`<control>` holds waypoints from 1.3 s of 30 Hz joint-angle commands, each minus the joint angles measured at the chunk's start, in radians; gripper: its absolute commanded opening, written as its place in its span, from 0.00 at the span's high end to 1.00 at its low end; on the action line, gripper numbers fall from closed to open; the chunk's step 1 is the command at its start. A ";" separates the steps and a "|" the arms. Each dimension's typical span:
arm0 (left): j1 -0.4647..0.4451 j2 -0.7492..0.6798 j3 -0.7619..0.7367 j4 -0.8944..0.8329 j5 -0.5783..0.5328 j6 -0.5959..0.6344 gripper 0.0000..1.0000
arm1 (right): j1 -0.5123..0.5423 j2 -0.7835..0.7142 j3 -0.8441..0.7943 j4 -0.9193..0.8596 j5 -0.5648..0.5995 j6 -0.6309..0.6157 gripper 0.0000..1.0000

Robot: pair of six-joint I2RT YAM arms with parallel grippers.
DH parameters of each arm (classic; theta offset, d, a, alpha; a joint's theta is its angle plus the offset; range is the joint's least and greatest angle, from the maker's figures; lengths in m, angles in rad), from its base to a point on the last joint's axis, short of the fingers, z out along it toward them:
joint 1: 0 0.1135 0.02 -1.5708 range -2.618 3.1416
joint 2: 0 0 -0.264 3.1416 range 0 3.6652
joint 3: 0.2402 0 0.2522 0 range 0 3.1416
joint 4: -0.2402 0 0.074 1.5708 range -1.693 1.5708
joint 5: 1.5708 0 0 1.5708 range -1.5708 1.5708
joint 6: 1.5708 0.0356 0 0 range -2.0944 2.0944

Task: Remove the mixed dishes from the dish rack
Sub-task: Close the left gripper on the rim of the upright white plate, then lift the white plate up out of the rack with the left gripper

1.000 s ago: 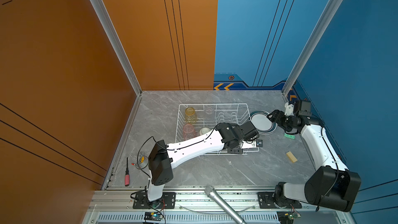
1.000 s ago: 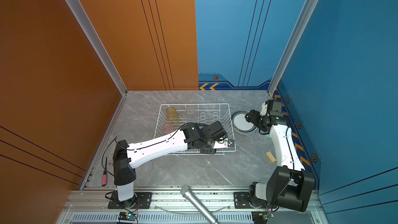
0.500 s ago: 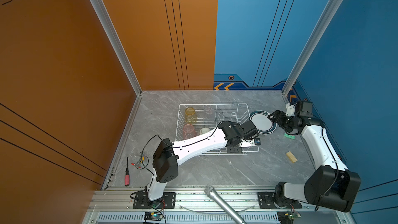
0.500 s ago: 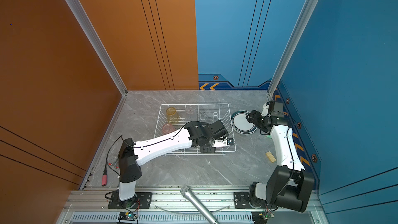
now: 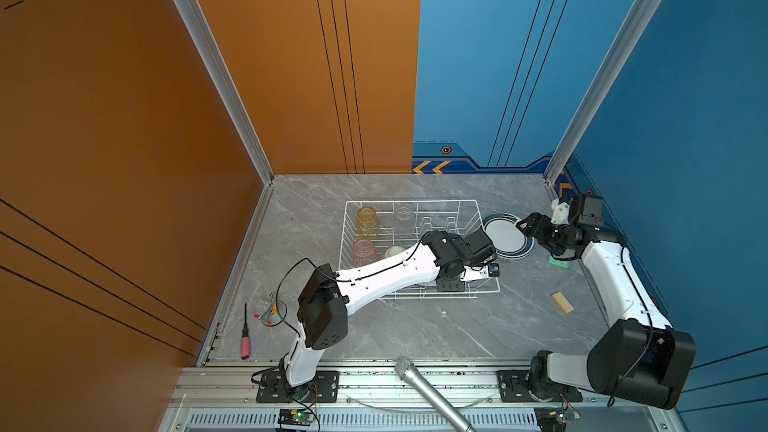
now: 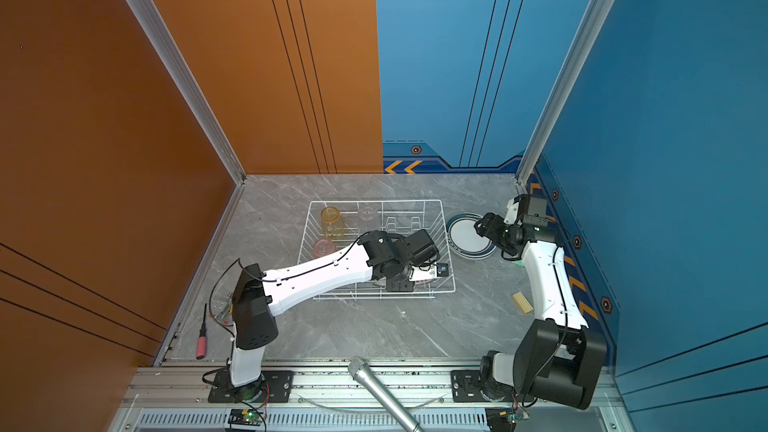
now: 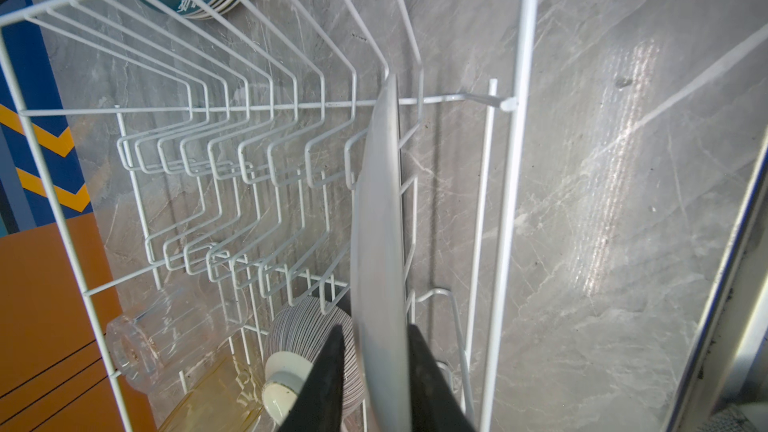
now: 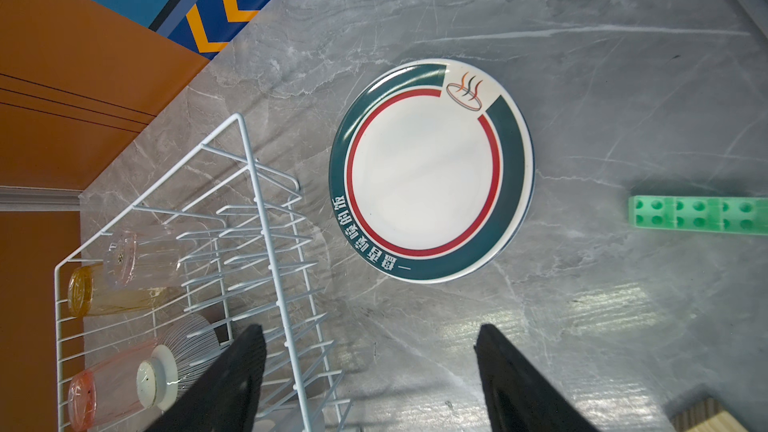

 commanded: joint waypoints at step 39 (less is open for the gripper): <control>0.050 -0.060 0.091 0.011 -0.138 -0.090 1.00 | -0.018 -0.030 -0.021 0.013 -0.015 -0.010 0.22</control>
